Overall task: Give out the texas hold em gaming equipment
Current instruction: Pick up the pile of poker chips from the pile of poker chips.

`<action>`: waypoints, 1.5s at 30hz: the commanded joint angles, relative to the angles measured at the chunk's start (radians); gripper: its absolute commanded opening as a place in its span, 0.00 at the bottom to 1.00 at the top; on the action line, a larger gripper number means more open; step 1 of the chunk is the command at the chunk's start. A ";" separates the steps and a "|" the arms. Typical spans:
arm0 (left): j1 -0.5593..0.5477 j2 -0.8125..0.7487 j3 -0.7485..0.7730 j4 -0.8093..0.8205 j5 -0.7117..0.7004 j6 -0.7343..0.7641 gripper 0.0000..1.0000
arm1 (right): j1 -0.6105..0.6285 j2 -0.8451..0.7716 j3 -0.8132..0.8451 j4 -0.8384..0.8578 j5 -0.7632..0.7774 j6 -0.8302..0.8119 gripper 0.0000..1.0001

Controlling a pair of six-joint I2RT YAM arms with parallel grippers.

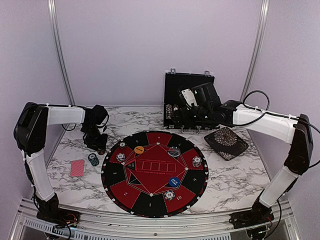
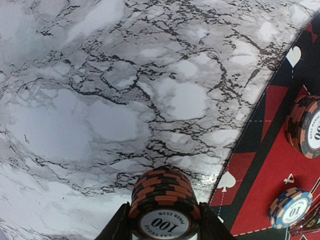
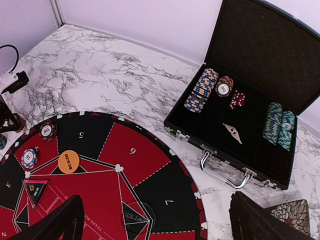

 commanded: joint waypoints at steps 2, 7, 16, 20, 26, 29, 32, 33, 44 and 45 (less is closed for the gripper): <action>-0.003 -0.008 0.028 0.001 -0.012 0.015 0.34 | -0.007 0.010 0.053 -0.002 -0.002 0.003 0.98; -0.004 -0.015 0.029 -0.004 -0.015 0.016 0.34 | -0.006 0.011 0.053 -0.001 -0.003 0.003 0.98; -0.003 -0.022 0.030 -0.008 -0.019 0.015 0.33 | -0.006 0.008 0.053 -0.003 -0.003 0.004 0.99; -0.004 -0.028 0.029 -0.012 -0.025 0.015 0.33 | -0.007 0.008 0.053 -0.001 -0.002 0.004 0.99; -0.003 -0.036 0.033 -0.020 -0.032 0.017 0.33 | -0.006 0.010 0.053 -0.001 -0.003 0.004 0.98; -0.005 -0.040 0.035 -0.024 -0.032 0.018 0.32 | -0.007 0.011 0.053 -0.001 -0.003 0.004 0.98; -0.007 -0.045 0.040 -0.027 -0.035 0.017 0.32 | -0.006 0.010 0.053 -0.001 -0.004 0.005 0.98; -0.007 -0.045 0.042 -0.028 -0.036 0.017 0.32 | -0.006 0.010 0.053 -0.001 -0.005 0.004 0.98; -0.018 -0.049 0.062 -0.047 -0.039 0.020 0.32 | -0.007 0.010 0.053 -0.001 -0.003 0.005 0.98; -0.020 -0.050 0.066 -0.050 -0.040 0.020 0.32 | -0.007 0.009 0.054 -0.001 -0.003 0.005 0.99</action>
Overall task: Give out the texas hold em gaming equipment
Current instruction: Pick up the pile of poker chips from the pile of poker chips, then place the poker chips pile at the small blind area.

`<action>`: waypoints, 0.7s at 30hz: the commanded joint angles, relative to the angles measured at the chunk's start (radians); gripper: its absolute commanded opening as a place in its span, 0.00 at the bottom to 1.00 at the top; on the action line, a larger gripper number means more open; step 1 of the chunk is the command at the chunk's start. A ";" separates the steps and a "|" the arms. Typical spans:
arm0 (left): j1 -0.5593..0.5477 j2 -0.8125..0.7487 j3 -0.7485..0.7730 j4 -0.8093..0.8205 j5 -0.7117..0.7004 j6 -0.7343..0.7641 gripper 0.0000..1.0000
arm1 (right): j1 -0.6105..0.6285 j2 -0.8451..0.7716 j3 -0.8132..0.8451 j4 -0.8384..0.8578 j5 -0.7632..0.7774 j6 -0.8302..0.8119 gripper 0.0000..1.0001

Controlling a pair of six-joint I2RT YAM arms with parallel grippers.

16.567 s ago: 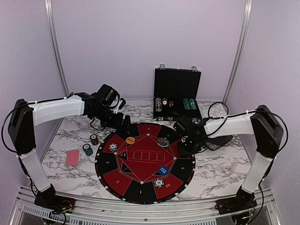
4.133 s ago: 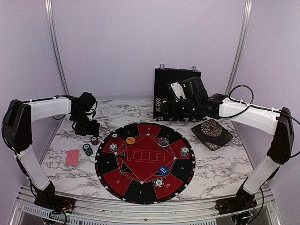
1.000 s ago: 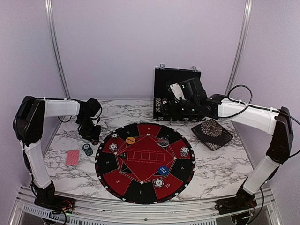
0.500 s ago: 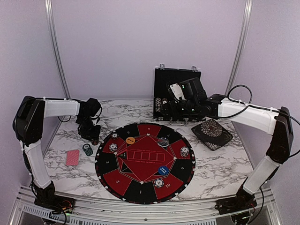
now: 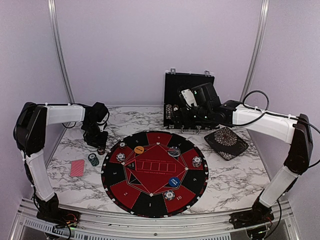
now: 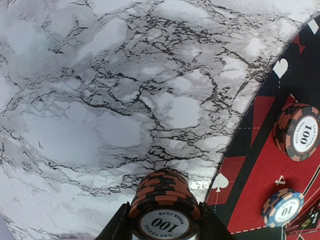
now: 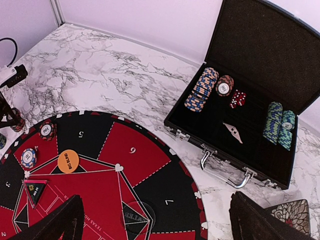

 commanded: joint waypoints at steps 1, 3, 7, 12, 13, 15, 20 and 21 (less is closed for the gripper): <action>-0.009 -0.043 0.038 -0.038 -0.014 0.009 0.31 | -0.007 0.007 0.053 -0.001 -0.003 0.004 0.99; -0.014 -0.046 0.045 -0.044 -0.015 0.009 0.31 | -0.006 0.006 0.053 0.000 -0.002 0.005 0.98; -0.030 -0.050 0.060 -0.057 -0.017 0.007 0.31 | -0.006 0.008 0.053 -0.001 -0.004 0.006 0.98; -0.059 -0.051 0.078 -0.075 -0.020 0.004 0.31 | -0.006 0.011 0.052 -0.001 -0.001 0.008 0.99; -0.065 -0.052 0.082 -0.077 -0.021 0.002 0.31 | -0.006 0.012 0.053 -0.001 -0.002 0.010 0.98; -0.079 -0.053 0.090 -0.084 -0.025 -0.002 0.31 | -0.006 0.014 0.054 -0.002 -0.003 0.009 0.99; -0.112 -0.051 0.119 -0.100 -0.028 -0.007 0.31 | -0.006 0.016 0.056 -0.006 -0.005 0.011 0.99; -0.119 -0.049 0.124 -0.104 -0.030 -0.008 0.31 | -0.007 0.015 0.056 -0.005 -0.004 0.011 0.99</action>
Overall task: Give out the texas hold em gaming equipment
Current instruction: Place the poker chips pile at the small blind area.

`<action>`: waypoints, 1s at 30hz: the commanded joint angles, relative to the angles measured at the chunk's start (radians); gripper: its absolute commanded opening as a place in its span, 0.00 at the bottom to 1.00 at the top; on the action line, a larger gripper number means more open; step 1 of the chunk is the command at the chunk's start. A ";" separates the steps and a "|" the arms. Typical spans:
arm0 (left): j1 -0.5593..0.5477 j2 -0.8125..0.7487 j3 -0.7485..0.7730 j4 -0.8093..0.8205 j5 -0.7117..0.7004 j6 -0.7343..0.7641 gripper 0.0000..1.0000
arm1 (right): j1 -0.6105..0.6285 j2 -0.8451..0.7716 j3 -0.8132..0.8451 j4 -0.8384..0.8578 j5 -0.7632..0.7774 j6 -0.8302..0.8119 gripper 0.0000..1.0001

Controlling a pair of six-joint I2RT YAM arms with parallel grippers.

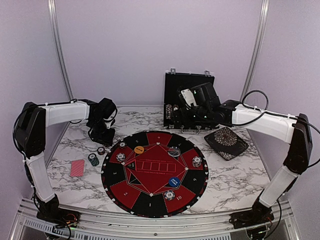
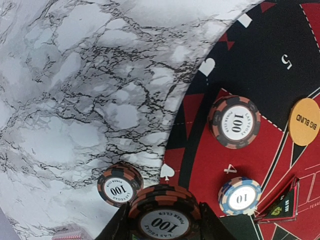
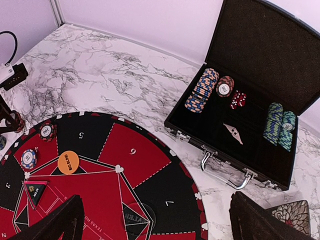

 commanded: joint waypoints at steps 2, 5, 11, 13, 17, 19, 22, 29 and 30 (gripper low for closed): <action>-0.036 -0.031 0.052 -0.049 -0.019 -0.014 0.31 | -0.006 0.007 0.049 -0.004 -0.004 0.010 0.98; -0.056 -0.029 0.068 -0.059 -0.019 -0.018 0.31 | -0.006 0.005 0.050 -0.004 -0.005 0.012 0.98; -0.104 -0.032 0.089 -0.074 -0.016 -0.034 0.31 | -0.007 0.006 0.047 -0.004 -0.003 0.014 0.98; -0.121 -0.032 0.099 -0.078 -0.017 -0.039 0.31 | -0.006 0.005 0.049 -0.005 0.009 0.015 0.98; -0.156 -0.029 0.114 -0.086 -0.015 -0.047 0.31 | -0.006 0.005 0.053 -0.014 0.057 0.024 0.98; -0.174 -0.024 0.119 -0.086 -0.012 -0.052 0.31 | -0.011 0.004 0.055 -0.019 0.075 0.032 0.98; -0.205 -0.015 0.124 -0.088 -0.011 -0.059 0.31 | -0.025 0.002 0.053 -0.025 0.079 0.051 0.98; -0.289 0.013 0.139 -0.086 -0.003 -0.081 0.31 | -0.041 -0.010 0.047 -0.041 0.114 0.085 0.99; -0.300 0.018 0.142 -0.086 -0.003 -0.083 0.31 | -0.049 -0.016 0.042 -0.043 0.109 0.097 0.98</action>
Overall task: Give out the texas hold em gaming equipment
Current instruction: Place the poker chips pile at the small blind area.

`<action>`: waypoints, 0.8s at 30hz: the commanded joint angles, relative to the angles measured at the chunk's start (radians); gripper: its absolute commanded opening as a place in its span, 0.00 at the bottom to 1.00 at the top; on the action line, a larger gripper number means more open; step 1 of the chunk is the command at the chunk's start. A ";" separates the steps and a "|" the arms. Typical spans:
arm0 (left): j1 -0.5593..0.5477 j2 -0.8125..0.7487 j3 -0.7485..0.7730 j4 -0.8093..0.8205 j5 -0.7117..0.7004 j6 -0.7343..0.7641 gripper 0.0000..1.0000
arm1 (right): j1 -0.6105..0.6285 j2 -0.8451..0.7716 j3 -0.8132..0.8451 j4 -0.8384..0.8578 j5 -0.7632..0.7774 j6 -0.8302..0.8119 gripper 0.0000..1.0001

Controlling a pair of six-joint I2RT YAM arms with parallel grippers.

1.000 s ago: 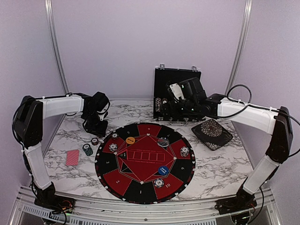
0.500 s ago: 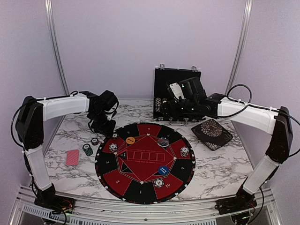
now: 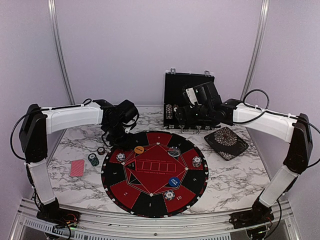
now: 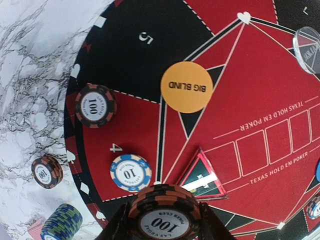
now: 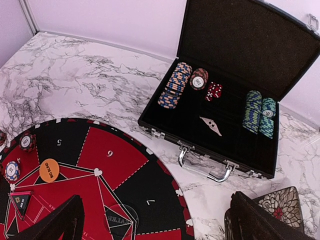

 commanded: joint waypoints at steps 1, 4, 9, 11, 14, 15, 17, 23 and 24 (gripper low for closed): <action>-0.051 0.023 0.046 -0.024 0.005 -0.026 0.31 | -0.034 -0.025 0.026 -0.021 0.016 0.054 0.99; -0.088 0.039 0.060 -0.024 0.007 -0.030 0.31 | -0.074 -0.057 -0.015 -0.007 -0.031 0.082 0.99; -0.146 0.067 0.089 -0.024 0.013 -0.041 0.31 | -0.122 -0.128 -0.095 0.002 -0.036 0.106 0.99; -0.174 0.081 0.105 -0.024 0.017 -0.047 0.31 | -0.137 -0.158 -0.128 0.005 -0.036 0.114 0.98; -0.220 0.109 0.132 -0.024 0.022 -0.053 0.31 | -0.152 -0.202 -0.169 0.005 -0.030 0.125 0.98; -0.235 0.118 0.142 -0.024 0.024 -0.056 0.31 | -0.154 -0.214 -0.182 0.006 -0.026 0.128 0.98; -0.273 0.138 0.161 -0.024 0.030 -0.063 0.31 | -0.157 -0.233 -0.208 0.007 -0.014 0.135 0.98; -0.363 0.200 0.230 -0.025 0.036 -0.075 0.31 | -0.157 -0.293 -0.289 0.006 0.005 0.159 0.98; -0.376 0.208 0.239 -0.025 0.037 -0.079 0.31 | -0.157 -0.304 -0.302 0.004 0.007 0.164 0.99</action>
